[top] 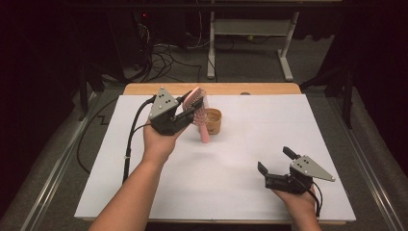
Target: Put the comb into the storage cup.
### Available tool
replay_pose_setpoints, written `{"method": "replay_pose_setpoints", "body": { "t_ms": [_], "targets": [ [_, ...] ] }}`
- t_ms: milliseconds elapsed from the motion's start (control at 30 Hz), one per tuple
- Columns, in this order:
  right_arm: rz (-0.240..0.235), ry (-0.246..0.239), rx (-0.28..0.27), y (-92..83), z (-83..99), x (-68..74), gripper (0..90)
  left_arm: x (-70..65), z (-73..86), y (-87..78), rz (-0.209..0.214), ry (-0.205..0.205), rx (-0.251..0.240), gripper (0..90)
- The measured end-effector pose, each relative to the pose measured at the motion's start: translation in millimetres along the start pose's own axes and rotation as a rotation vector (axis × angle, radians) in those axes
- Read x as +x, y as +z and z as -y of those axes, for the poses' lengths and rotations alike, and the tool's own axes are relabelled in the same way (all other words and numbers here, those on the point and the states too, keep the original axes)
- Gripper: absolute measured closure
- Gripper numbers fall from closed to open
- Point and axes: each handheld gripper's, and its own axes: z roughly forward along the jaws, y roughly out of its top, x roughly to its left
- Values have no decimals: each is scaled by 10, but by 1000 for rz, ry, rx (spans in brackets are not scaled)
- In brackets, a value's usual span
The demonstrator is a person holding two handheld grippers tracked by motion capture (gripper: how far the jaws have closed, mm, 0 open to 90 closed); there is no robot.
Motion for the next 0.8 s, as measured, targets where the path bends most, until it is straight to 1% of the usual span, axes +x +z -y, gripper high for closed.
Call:
{"method": "replay_pose_setpoints", "body": {
  "t_ms": [67, 133, 300, 467, 567, 800],
  "targets": [
    [8, 0, -4, -10, 6, -7, 0, 5, -26, 20, 1, -1, -5, 651],
    [9, 8, -4, -17, 11, -16, 0, 14, -50, 41, 0, -1, -8, 651],
    [13, 7, -10, -33, 18, -27, 0, 49, -103, 89, -4, -1, -11, 651],
    [13, 6, -9, -37, 21, -19, 1, 76, -128, 118, 3, -16, -22, 651],
    [9, 3, -10, -37, 21, -18, 1, 90, -140, 126, -1, -20, -31, 651],
    [7, -2, -5, -22, 18, -5, 1, 102, -179, 155, -4, -11, -39, 651]
  ]
}}
